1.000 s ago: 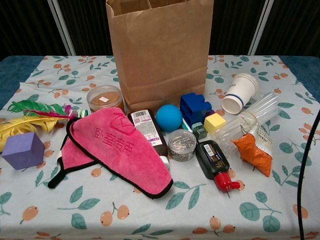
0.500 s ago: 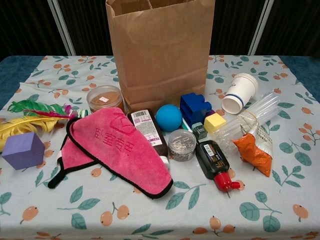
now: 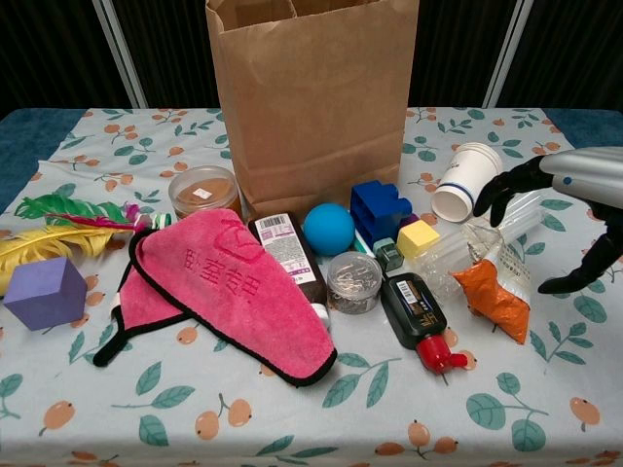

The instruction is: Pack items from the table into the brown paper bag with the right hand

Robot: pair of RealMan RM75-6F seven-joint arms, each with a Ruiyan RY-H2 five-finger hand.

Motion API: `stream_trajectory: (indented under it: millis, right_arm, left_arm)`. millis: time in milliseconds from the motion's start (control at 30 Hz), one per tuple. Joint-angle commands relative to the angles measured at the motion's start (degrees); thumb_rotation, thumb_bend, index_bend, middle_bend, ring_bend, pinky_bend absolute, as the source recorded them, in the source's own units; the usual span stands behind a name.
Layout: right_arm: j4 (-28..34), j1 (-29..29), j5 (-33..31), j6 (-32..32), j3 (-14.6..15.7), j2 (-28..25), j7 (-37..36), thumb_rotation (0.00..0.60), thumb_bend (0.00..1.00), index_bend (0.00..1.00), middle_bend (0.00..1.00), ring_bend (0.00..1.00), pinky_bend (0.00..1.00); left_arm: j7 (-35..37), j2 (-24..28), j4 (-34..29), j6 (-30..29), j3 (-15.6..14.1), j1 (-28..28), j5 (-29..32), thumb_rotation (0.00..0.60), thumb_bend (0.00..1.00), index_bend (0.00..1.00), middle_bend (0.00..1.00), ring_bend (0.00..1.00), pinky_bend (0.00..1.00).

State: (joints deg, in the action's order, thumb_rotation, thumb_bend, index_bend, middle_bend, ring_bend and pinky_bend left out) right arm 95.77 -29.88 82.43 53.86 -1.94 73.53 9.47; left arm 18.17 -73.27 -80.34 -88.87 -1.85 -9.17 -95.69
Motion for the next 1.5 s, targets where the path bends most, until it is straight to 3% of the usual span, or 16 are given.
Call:
stream_trajectory:
  millis: [33, 233, 600, 767, 933, 1033, 1333, 1500]
  right_arm:
    - [-2.26, -0.81, 0.03, -0.15, -0.36, 2.62, -0.29, 0.6, 0.0, 0.24, 0.28, 0.1, 0.09]
    - [-3.28, -1.2, 0.86, 1.23, -0.75, 4.43, -0.9, 0.6, 0.0, 0.22, 0.24, 0.06, 0.0]
    - [-4.92, -1.89, -2.72, -2.06, 0.82, 5.6, 2.75, 0.6, 0.0, 0.22, 0.28, 0.09, 0.02]
    - [-5.53, -1.66, -3.41, -0.99, 0.71, 6.94, 4.36, 0.6, 0.01, 0.34, 0.37, 0.17, 0.09]
    - [-7.08, -0.32, -1.24, 4.01, 0.43, 9.31, 5.18, 0.6, 0.12, 0.58, 0.53, 0.33, 0.24]
    - [-7.72, 0.37, -0.11, 6.7, 0.0, 10.09, 5.0, 0.6, 0.17, 0.66, 0.57, 0.41, 0.31]
    - [-4.99, 0.87, 1.22, 10.24, -1.58, 8.23, 4.35, 0.6, 0.2, 0.72, 0.61, 0.45, 0.35]
    - [2.51, 0.47, 2.75, 14.44, -5.44, 3.46, 5.74, 0.6, 0.2, 0.72, 0.61, 0.45, 0.35]
  left_arm:
    - [0.08, -0.16, 0.21, -0.1, -0.08, 0.07, -0.13, 0.442, 0.0, 0.06, 0.07, 0.03, 0.07]
    - [0.49, 0.05, 0.49, -0.4, 0.34, -0.04, 0.01, 0.443, 0.0, 0.06, 0.07, 0.03, 0.07]
    - [1.24, -0.42, 1.31, -0.02, 0.22, 0.04, 0.36, 0.443, 0.0, 0.06, 0.07, 0.03, 0.07]
    - [1.53, -0.5, 1.65, -0.17, 0.31, 0.2, 0.61, 0.444, 0.0, 0.06, 0.07, 0.03, 0.07]
    - [1.68, -0.55, 1.68, -0.23, 0.22, 0.33, 0.61, 0.444, 0.0, 0.06, 0.07, 0.03, 0.07]
    - [1.73, -0.53, 1.62, -0.35, 0.3, 0.35, 0.61, 0.443, 0.0, 0.06, 0.07, 0.03, 0.07]
    - [1.76, -0.33, 0.8, -0.5, 0.3, 0.4, 0.47, 0.442, 0.0, 0.06, 0.07, 0.03, 0.07]
    - [1.81, 0.08, 0.07, -0.67, 0.36, 0.46, 0.43, 0.443, 0.0, 0.06, 0.07, 0.03, 0.07]
